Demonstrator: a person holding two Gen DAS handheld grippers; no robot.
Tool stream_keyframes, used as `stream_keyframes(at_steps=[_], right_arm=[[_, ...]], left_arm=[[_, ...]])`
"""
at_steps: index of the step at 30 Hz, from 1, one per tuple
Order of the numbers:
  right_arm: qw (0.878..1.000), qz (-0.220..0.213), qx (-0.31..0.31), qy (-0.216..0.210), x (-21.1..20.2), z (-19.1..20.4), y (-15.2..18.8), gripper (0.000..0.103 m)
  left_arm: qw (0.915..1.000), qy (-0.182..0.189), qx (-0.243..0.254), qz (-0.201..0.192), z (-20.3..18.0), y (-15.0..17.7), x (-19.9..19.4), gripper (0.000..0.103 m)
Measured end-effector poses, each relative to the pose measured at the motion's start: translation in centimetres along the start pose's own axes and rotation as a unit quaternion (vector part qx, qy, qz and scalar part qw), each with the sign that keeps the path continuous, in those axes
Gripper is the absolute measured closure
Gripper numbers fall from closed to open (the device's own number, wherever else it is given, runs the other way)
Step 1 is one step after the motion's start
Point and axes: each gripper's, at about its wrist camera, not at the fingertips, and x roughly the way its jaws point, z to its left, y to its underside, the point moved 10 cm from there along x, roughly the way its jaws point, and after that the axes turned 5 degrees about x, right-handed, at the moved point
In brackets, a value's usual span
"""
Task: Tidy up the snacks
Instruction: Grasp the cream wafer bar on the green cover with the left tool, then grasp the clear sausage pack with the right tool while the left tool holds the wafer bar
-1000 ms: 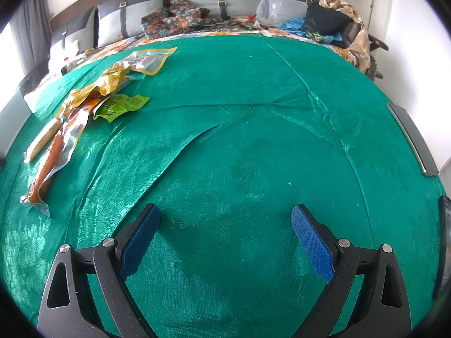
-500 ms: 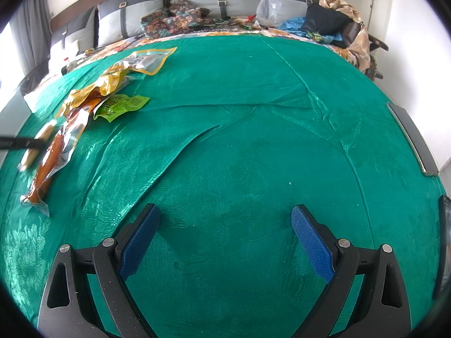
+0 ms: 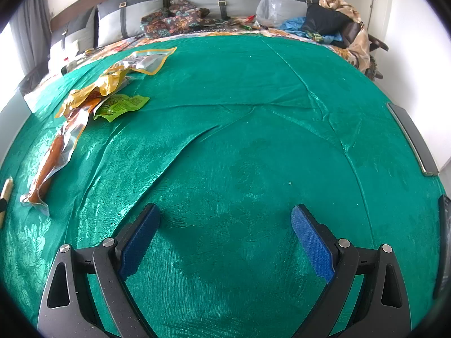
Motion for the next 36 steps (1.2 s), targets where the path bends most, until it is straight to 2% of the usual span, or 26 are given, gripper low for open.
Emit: stream_keyframes(at_steps=[2, 5, 24, 25, 26, 28, 30, 32, 34, 36], right_arm=[[1.0, 0.0, 0.0, 0.0, 0.0, 0.0, 0.0, 0.007], [1.0, 0.0, 0.0, 0.0, 0.0, 0.0, 0.0, 0.007], [1.0, 0.0, 0.003, 0.006, 0.0, 0.0, -0.1, 0.007], [1.0, 0.015, 0.006, 0.015, 0.1, 0.1, -0.1, 0.008], [0.998, 0.049, 0.009, 0.022, 0.2, 0.5, -0.3, 0.01], [0.997, 0.077, 0.005, -0.007, -0.6, 2.9, -1.0, 0.01], [0.991, 0.096, 0.021, -0.088, -2.2, 7.9, -2.1, 0.01], [0.98, 0.145, 0.015, -0.136, -2.4, 13.4, -2.3, 0.011], [0.974, 0.186, 0.0, -0.125, -1.2, 16.7, -2.3, 0.011], [0.973, 0.212, -0.026, -0.082, 0.8, 18.8, -2.2, 0.011]], left_arm=[[0.9998, -0.002, -0.007, -0.016, 0.6, 0.2, 0.4, 0.0], [0.999, -0.005, -0.004, -0.044, 0.7, 0.1, 0.5, 0.0], [0.999, -0.005, -0.005, -0.045, 0.7, -0.1, 0.6, 0.0], [0.999, -0.006, -0.005, -0.045, 0.7, -0.1, 0.7, 0.0], [0.999, -0.005, -0.005, -0.045, 0.7, -0.1, 0.7, 0.0], [0.999, -0.005, -0.005, -0.045, 0.6, -0.1, 0.7, 0.0], [0.999, -0.006, -0.005, -0.045, 0.6, -0.1, 0.7, 0.0], [0.999, -0.006, -0.005, -0.045, 0.7, -0.1, 0.7, 0.0], [0.999, -0.005, -0.006, -0.045, 0.7, -0.1, 0.7, 0.0], [0.9991, -0.003, -0.005, -0.041, 0.6, -0.1, 0.8, 0.0]])
